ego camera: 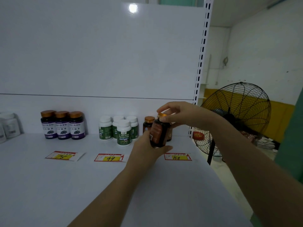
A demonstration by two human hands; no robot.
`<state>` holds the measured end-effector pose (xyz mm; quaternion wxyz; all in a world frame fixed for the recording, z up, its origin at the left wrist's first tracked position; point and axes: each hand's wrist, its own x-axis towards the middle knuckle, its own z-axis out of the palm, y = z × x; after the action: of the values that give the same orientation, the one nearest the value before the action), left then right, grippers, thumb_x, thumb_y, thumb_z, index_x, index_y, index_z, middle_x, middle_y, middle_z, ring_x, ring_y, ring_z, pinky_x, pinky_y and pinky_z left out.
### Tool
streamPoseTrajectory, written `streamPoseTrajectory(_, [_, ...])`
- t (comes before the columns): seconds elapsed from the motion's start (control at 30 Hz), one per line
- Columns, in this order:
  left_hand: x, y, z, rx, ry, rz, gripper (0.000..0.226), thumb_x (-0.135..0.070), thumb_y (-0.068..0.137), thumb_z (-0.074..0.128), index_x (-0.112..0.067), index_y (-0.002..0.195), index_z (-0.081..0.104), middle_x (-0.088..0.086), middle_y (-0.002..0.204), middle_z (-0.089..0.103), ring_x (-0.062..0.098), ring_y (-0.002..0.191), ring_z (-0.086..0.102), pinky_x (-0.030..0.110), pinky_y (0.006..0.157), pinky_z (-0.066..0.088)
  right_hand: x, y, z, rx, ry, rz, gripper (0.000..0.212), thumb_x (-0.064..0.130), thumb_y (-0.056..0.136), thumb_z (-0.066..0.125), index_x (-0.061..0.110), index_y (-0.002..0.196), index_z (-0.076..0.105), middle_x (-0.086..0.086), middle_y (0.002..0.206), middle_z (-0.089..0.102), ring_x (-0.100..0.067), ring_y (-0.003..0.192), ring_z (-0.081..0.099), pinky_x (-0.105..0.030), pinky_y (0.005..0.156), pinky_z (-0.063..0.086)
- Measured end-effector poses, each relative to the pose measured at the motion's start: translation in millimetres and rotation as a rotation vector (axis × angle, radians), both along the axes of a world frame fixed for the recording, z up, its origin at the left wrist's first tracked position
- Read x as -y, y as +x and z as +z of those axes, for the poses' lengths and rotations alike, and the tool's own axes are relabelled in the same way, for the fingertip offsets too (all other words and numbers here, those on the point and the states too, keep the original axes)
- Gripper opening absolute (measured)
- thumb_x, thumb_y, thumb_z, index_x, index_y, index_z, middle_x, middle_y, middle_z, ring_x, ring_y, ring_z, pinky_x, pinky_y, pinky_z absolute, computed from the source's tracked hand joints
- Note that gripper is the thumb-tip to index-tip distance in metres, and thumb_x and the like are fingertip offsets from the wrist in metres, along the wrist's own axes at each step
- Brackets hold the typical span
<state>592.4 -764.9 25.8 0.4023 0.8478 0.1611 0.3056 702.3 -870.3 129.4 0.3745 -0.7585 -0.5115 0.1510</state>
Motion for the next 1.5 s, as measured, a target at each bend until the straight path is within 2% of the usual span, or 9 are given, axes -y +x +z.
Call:
streamPoseTrajectory(0.1, [4, 2, 3, -0.046, 0.075, -0.001, 0.053, -0.048, 0.077, 0.07, -0.022, 0.119, 0.05, -0.009, 0.108, 0.058, 0.01, 0.099, 0.055, 0.016, 0.076, 0.041, 7, -5, 19, 0.114, -0.06, -0.058, 0.036, 0.025, 0.09, 0.063, 0.016, 0.125, 0.057, -0.001, 0.111, 0.061, -0.015, 0.096, 0.063, -0.021, 0.079, 0.055])
streamPoseTrajectory(0.17, [2, 4, 5, -0.191, 0.229, 0.039, 0.068, -0.059, 0.079, 0.061, -0.022, 0.132, 0.043, -0.001, 0.126, 0.054, 0.016, 0.114, 0.052, 0.025, 0.089, 0.045, 11, -7, 29, 0.219, -0.068, -0.114, 0.034, 0.025, 0.091, 0.061, 0.014, 0.123, 0.059, -0.003, 0.116, 0.059, -0.015, 0.092, 0.062, -0.017, 0.073, 0.053])
streamPoseTrajectory(0.33, [5, 0, 17, -0.59, 0.58, 0.12, 0.097, -0.075, 0.078, 0.044, -0.008, 0.146, 0.024, 0.012, 0.144, 0.037, 0.028, 0.127, 0.04, 0.039, 0.102, 0.04, 19, -9, 33, 0.448, -0.108, -0.229, 0.04, 0.031, 0.088, 0.064, 0.02, 0.126, 0.056, -0.002, 0.126, 0.055, -0.015, 0.104, 0.053, -0.025, 0.082, 0.044])
streamPoseTrajectory(0.43, [11, -2, 20, -0.668, 0.589, 0.117, 0.096, -0.077, 0.077, 0.043, -0.008, 0.143, 0.03, 0.012, 0.14, 0.041, 0.029, 0.123, 0.043, 0.041, 0.1, 0.041, 20, -12, 26, 0.494, -0.132, -0.23, 0.042, 0.031, 0.086, 0.066, 0.019, 0.125, 0.056, -0.003, 0.128, 0.055, -0.016, 0.107, 0.05, -0.025, 0.082, 0.042])
streamPoseTrajectory(0.6, [18, -11, 18, -0.714, 0.603, 0.143, 0.08, -0.074, 0.079, 0.045, -0.012, 0.129, 0.047, 0.01, 0.129, 0.05, 0.026, 0.113, 0.05, 0.038, 0.092, 0.045, 18, -18, 16, 0.471, -0.147, -0.218, 0.039, 0.03, 0.086, 0.067, 0.016, 0.122, 0.057, -0.005, 0.125, 0.056, -0.015, 0.091, 0.052, -0.021, 0.068, 0.045])
streamPoseTrajectory(0.77, [15, -27, 22, -0.695, 0.601, 0.189, 0.064, -0.061, 0.086, 0.051, -0.012, 0.127, 0.048, 0.008, 0.125, 0.053, 0.025, 0.112, 0.052, 0.037, 0.089, 0.046, 9, -22, 17, 0.498, -0.166, -0.19, 0.039, 0.03, 0.086, 0.067, 0.016, 0.122, 0.058, -0.005, 0.124, 0.056, -0.016, 0.091, 0.052, -0.026, 0.077, 0.045])
streamPoseTrajectory(1.07, [-17, -64, 28, -0.691, 0.529, 0.292, 0.049, -0.05, 0.088, 0.055, -0.013, 0.121, 0.054, 0.007, 0.119, 0.058, 0.025, 0.107, 0.055, 0.036, 0.087, 0.047, -38, -57, 21, 0.545, -0.219, -0.1, 0.037, 0.032, 0.086, 0.066, 0.019, 0.12, 0.059, -0.004, 0.125, 0.056, -0.015, 0.096, 0.048, -0.026, 0.074, 0.041])
streamPoseTrajectory(1.4, [-94, -209, 44, -0.728, 0.5, 0.492, 0.045, -0.048, 0.092, 0.05, -0.012, 0.119, 0.052, 0.007, 0.117, 0.059, 0.025, 0.103, 0.055, 0.034, 0.079, 0.044, -152, -192, 37, 0.572, -0.115, 0.133, 0.033, 0.024, 0.087, 0.066, 0.007, 0.115, 0.063, -0.009, 0.115, 0.06, -0.022, 0.093, 0.059, -0.035, 0.083, 0.056])
streamPoseTrajectory(1.5, [-123, -270, 49, -0.786, 0.487, 0.584, 0.047, -0.049, 0.093, 0.048, -0.011, 0.122, 0.051, 0.007, 0.117, 0.058, 0.024, 0.102, 0.055, 0.032, 0.073, 0.041, -198, -248, 42, 0.587, -0.067, 0.225, 0.033, 0.028, 0.087, 0.065, 0.015, 0.116, 0.061, -0.006, 0.117, 0.059, -0.022, 0.096, 0.059, -0.029, 0.072, 0.054])
